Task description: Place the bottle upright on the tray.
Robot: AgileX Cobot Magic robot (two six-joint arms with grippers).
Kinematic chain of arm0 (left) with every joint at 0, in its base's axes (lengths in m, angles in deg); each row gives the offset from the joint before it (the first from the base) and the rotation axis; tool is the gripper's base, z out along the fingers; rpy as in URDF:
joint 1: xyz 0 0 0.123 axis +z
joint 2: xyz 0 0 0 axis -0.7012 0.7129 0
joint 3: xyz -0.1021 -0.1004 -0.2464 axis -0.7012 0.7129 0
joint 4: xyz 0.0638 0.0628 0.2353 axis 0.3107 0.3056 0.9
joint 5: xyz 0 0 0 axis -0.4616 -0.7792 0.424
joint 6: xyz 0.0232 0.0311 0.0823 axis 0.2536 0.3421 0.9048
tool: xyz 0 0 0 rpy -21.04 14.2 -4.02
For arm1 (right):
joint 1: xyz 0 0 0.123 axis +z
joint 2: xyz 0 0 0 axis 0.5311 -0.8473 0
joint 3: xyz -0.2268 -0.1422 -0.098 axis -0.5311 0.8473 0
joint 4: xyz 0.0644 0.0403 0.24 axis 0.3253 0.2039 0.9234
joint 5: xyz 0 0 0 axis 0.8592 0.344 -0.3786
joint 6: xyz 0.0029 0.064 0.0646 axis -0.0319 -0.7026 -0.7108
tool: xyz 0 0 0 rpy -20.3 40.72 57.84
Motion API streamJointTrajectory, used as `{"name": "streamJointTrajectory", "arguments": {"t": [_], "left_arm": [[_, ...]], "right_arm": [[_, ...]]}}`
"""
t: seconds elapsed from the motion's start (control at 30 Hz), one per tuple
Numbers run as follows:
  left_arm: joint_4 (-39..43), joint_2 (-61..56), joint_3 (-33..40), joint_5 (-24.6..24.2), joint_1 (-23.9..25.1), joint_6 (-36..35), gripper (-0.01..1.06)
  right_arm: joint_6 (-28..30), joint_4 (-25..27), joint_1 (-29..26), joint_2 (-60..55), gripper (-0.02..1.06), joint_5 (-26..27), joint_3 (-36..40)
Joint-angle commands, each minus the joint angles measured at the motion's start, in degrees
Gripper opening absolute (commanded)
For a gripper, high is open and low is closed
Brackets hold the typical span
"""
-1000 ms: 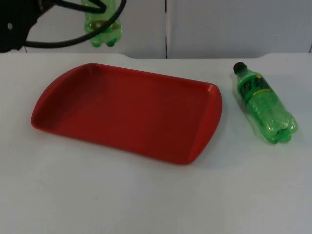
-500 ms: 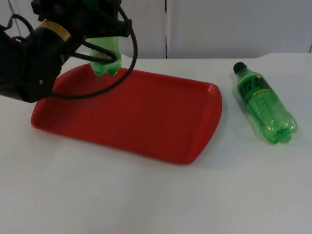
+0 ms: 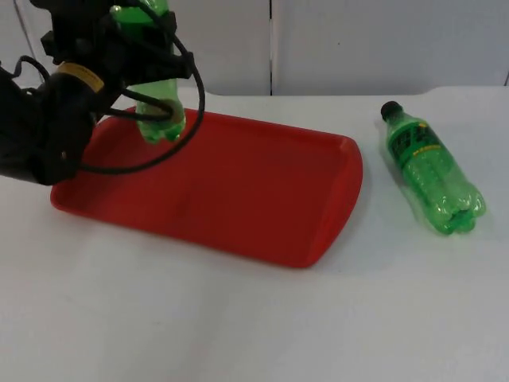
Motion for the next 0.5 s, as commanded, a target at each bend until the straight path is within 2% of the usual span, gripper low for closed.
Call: {"name": "streamJointTrajectory", "arguments": {"t": [0.0,0.47], "left_arm": [[0.8,1.2,-0.8,1.5,-0.1,-0.5,0.0],[1.1,5.3,-1.8,1.5,-0.1,-0.5,0.0]], "right_arm": [[0.0,-0.3,-0.5,0.2,1.04,0.3,0.1],[0.0,-0.3,-0.5,0.2,1.04,0.3,0.1]]}}
